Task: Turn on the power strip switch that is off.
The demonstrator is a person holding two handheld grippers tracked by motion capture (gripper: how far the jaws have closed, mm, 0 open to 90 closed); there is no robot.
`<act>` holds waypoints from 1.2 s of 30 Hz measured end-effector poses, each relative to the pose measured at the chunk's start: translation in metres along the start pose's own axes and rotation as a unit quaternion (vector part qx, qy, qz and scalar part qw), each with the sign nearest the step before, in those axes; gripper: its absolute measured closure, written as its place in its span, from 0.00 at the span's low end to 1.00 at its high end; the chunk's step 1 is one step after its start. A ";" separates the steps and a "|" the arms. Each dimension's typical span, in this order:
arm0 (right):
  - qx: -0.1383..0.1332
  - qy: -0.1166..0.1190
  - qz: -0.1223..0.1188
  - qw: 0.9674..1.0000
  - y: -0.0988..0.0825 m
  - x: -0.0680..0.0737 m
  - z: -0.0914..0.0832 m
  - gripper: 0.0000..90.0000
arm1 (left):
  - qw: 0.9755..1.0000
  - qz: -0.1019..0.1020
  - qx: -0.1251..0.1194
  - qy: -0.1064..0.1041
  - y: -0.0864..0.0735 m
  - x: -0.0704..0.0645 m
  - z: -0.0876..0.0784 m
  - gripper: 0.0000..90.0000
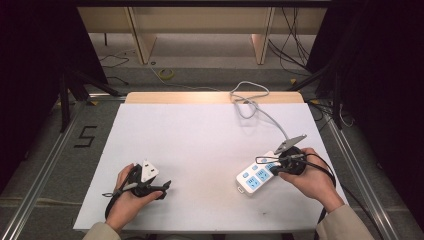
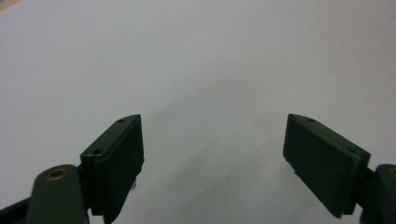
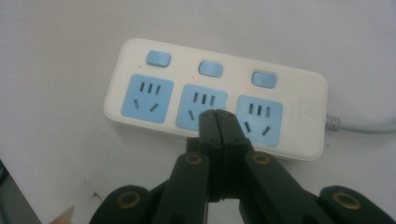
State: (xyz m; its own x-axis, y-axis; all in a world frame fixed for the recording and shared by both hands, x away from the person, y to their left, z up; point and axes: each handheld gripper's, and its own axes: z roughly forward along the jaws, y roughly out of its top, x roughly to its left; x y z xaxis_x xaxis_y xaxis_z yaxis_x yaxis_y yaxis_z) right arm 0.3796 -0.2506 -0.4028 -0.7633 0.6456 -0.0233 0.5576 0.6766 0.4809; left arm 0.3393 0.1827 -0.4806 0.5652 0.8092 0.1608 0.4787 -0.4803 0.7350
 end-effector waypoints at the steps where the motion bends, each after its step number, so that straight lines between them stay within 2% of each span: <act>1: 0.000 0.000 -0.002 1.000 0.001 0.000 0.000 1.00 | 1.000 0.001 0.000 0.000 0.000 0.000 0.000 0.23; 36: 0.018 0.011 -0.014 1.000 0.025 0.007 0.010 1.00 | 1.000 0.002 -0.005 0.001 0.001 -0.001 0.000 0.23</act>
State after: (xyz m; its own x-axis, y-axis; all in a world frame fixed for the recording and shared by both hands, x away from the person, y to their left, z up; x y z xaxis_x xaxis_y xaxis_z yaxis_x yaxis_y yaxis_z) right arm 0.3918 -0.2256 -0.3998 -0.7860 0.6180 -0.0172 0.5461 0.7071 0.4493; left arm 0.3391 0.1814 -0.4797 0.5666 0.8072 0.1653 0.4691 -0.4810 0.7407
